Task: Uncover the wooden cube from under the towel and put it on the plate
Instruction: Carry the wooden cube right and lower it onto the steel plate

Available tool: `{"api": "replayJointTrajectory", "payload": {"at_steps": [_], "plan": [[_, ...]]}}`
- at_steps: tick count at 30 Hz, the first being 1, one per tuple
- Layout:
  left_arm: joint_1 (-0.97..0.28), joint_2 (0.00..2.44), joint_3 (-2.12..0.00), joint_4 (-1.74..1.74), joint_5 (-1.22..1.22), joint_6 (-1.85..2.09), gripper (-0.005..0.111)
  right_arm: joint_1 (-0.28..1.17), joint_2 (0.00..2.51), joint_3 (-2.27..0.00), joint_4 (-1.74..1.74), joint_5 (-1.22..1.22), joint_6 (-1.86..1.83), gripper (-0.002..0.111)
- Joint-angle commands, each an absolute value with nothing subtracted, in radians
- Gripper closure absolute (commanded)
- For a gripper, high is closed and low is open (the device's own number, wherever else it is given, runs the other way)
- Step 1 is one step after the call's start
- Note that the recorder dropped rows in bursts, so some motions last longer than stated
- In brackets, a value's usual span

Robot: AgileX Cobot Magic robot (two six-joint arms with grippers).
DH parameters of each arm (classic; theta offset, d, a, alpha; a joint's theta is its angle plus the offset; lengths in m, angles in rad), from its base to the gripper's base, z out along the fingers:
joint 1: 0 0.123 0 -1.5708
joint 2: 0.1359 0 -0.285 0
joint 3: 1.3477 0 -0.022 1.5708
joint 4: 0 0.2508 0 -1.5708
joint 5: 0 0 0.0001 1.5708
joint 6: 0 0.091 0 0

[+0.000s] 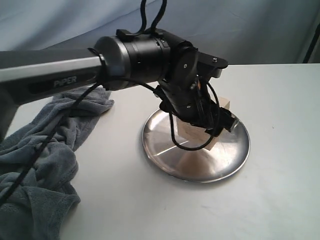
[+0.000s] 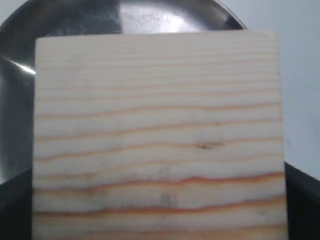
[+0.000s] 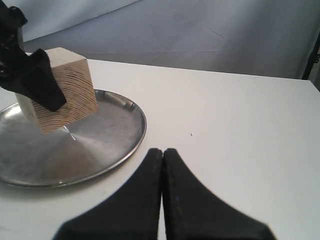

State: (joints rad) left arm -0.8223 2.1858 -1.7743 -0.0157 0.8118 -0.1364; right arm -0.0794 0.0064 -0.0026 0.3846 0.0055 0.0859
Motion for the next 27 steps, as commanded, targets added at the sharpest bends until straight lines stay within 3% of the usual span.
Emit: {"api": "replayJointTrajectory", "payload": {"at_steps": [1,15,21,27], "plan": [[-0.827,2.253,-1.865,0.028,0.816,-0.159,0.107,-0.079,0.0,0.0,0.39,0.017,0.09,0.105],[-0.827,2.32,-1.878,0.064,0.839,-0.186,0.102,-0.079,0.0,0.0,0.39,0.017,0.09,0.105],[-0.827,2.328,-1.878,0.064,0.864,-0.186,0.08,-0.079,0.0,0.0,0.39,0.017,0.09,0.105],[-0.827,2.328,-1.878,0.064,0.859,-0.186,0.046,-0.079,0.0,0.0,0.39,0.017,0.09,0.105]]}}
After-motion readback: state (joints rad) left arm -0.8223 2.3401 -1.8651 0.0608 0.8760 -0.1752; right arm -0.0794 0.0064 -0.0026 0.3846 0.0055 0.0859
